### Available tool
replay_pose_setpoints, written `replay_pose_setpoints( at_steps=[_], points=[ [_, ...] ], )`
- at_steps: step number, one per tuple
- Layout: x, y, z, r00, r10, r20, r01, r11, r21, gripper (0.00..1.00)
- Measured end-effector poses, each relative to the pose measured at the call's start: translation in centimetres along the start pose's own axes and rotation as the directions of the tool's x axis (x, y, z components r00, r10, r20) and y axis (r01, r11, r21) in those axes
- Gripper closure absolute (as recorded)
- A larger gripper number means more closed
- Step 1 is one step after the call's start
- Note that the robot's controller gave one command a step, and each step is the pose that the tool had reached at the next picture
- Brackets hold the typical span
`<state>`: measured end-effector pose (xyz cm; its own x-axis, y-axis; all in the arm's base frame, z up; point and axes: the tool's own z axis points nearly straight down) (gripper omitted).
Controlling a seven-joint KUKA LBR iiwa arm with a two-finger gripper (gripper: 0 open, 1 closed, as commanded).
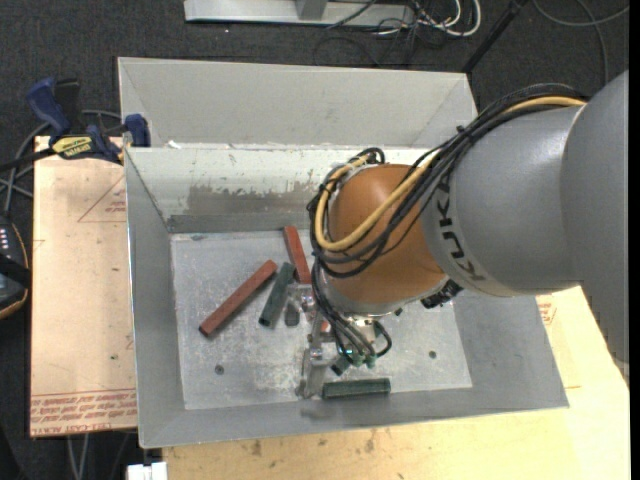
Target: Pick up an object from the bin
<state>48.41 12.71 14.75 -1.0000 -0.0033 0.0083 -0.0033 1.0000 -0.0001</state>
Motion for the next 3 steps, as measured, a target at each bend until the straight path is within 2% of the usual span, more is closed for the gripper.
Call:
replay_pose_setpoints(
  at_steps=[1, 2, 3],
  points=[
    [-8.8, 7.3, 7.2, 0.991, 0.132, 0.009, -0.132, 0.991, -0.005, 0.0],
    [-8.8, 7.0, 6.9, 0.991, 0.137, 0.01, -0.137, 0.991, -0.003, 1.0],
    [-8.4, 8.0, -7.5, 0.972, 0.234, 0.017, -0.234, 0.972, -0.009, 1.0]
  ],
)
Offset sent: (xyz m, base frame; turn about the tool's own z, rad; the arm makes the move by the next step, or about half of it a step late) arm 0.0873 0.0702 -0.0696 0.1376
